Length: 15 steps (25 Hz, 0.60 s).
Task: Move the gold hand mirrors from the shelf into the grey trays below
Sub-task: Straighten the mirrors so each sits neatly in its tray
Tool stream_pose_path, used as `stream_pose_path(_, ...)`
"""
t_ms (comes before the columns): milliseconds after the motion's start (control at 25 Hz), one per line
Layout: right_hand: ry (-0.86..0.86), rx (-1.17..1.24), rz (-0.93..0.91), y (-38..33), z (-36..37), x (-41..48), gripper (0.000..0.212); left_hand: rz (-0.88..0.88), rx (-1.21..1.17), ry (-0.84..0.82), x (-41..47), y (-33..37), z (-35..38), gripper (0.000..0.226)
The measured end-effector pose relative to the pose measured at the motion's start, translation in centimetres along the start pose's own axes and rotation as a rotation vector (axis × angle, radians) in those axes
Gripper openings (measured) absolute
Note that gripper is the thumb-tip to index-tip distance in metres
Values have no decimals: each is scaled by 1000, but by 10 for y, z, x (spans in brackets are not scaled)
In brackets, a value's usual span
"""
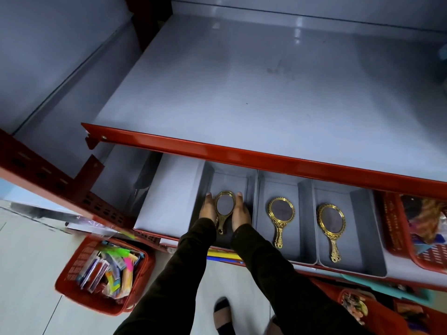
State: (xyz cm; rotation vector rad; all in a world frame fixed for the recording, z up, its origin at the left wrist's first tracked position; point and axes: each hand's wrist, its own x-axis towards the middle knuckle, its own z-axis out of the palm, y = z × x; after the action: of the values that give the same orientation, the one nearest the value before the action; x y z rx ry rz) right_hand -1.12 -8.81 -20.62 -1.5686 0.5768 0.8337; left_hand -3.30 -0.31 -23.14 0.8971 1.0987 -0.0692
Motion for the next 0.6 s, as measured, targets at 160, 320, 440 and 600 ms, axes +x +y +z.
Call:
stream_pose_path(160, 15, -49, -21, -1, 1, -1, 68, -15, 9, 19, -3, 4, 0, 62)
stream_pose_path(320, 23, -59, -30, -2, 1, -1, 67, 14, 37, 13, 0, 6, 3, 63)
stream_pose_path(440, 8, -69, -31, -5, 1, -1, 69, 25, 71, 8, 0, 10, 8, 62)
stream_pose_path(600, -11, -81, -32, -6, -1, 2, 71, -11, 57, 7, 11, 7, 4, 67)
